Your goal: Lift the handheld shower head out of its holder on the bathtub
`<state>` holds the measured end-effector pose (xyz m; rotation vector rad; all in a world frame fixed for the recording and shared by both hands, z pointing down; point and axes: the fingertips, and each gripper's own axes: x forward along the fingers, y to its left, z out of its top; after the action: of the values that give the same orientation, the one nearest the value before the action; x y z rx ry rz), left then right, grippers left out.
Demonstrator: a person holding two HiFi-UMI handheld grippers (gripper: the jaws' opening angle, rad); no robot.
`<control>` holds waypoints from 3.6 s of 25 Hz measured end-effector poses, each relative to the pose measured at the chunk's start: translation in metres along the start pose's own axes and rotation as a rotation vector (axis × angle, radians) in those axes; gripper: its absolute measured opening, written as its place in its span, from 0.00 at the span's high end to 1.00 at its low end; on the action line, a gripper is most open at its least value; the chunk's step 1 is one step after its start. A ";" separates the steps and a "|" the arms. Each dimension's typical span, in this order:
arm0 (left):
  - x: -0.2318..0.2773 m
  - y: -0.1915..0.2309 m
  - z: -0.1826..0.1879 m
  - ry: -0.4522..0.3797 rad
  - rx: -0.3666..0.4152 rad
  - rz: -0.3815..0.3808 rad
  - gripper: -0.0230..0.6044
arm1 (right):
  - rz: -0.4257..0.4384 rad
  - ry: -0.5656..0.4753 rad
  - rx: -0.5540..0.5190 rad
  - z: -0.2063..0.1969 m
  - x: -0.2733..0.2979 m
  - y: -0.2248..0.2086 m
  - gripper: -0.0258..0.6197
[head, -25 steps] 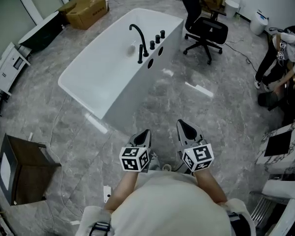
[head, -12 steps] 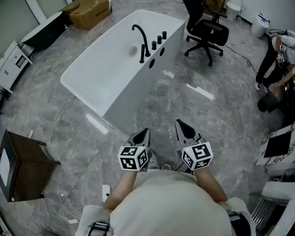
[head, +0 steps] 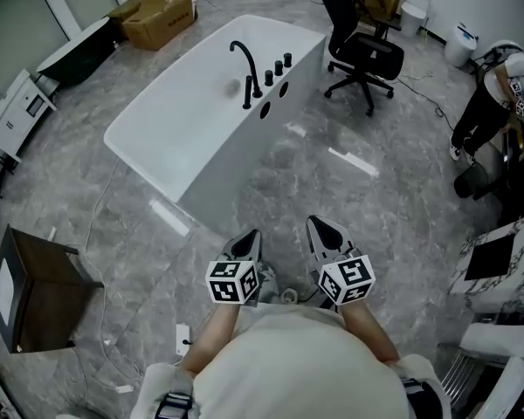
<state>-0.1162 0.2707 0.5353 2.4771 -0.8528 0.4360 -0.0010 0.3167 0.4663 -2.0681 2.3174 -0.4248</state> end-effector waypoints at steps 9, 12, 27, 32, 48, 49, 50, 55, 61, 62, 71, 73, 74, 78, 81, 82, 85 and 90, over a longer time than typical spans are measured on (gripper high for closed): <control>0.011 0.003 -0.001 0.029 -0.016 0.007 0.93 | 0.026 0.007 0.041 0.003 0.019 -0.009 0.93; 0.027 0.009 0.006 0.034 -0.014 0.002 0.93 | 0.032 -0.010 0.066 0.011 0.028 -0.017 0.93; 0.120 0.043 0.080 0.009 -0.006 -0.038 0.93 | -0.008 -0.003 0.020 0.049 0.120 -0.082 0.93; 0.141 0.074 0.114 -0.002 -0.008 -0.024 0.93 | 0.015 0.002 0.010 0.064 0.172 -0.085 0.93; 0.218 0.178 0.185 -0.003 -0.034 0.000 0.93 | 0.042 -0.014 -0.040 0.108 0.320 -0.102 0.93; 0.222 0.184 0.189 0.000 -0.033 -0.002 0.93 | 0.043 -0.015 -0.041 0.110 0.329 -0.102 0.93; 0.226 0.190 0.193 0.002 -0.032 -0.005 0.93 | 0.043 -0.016 -0.043 0.112 0.337 -0.103 0.93; 0.246 0.219 0.209 0.018 -0.029 -0.012 0.93 | 0.036 -0.008 -0.058 0.115 0.378 -0.104 0.93; 0.264 0.243 0.211 0.046 -0.039 -0.009 0.93 | 0.030 0.050 -0.083 0.100 0.408 -0.108 0.93; 0.266 0.247 0.210 0.052 -0.046 -0.004 0.93 | 0.031 0.068 -0.092 0.096 0.412 -0.109 0.93; 0.297 0.266 0.214 0.057 -0.102 0.044 0.93 | 0.062 0.137 -0.092 0.079 0.453 -0.140 0.93; 0.306 0.273 0.220 0.053 -0.112 0.063 0.93 | 0.081 0.139 -0.094 0.079 0.466 -0.146 0.93; 0.310 0.276 0.223 0.051 -0.118 0.073 0.93 | 0.089 0.141 -0.091 0.078 0.473 -0.149 0.93; 0.328 0.279 0.241 0.045 -0.133 0.100 0.93 | 0.129 0.146 -0.083 0.086 0.496 -0.165 0.93; 0.344 0.283 0.256 0.034 -0.135 0.124 0.93 | 0.178 0.147 -0.105 0.093 0.514 -0.175 0.93; 0.350 0.284 0.262 0.026 -0.140 0.132 0.93 | 0.193 0.151 -0.114 0.094 0.520 -0.178 0.93; 0.367 0.283 0.275 0.008 -0.154 0.149 0.93 | 0.225 0.165 -0.128 0.095 0.535 -0.194 0.93; 0.388 0.288 0.286 -0.002 -0.172 0.186 0.93 | 0.275 0.192 -0.139 0.091 0.564 -0.215 0.93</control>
<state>0.0318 -0.2706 0.5642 2.2517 -1.0799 0.4053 0.1517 -0.2713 0.5209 -1.7896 2.7675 -0.4838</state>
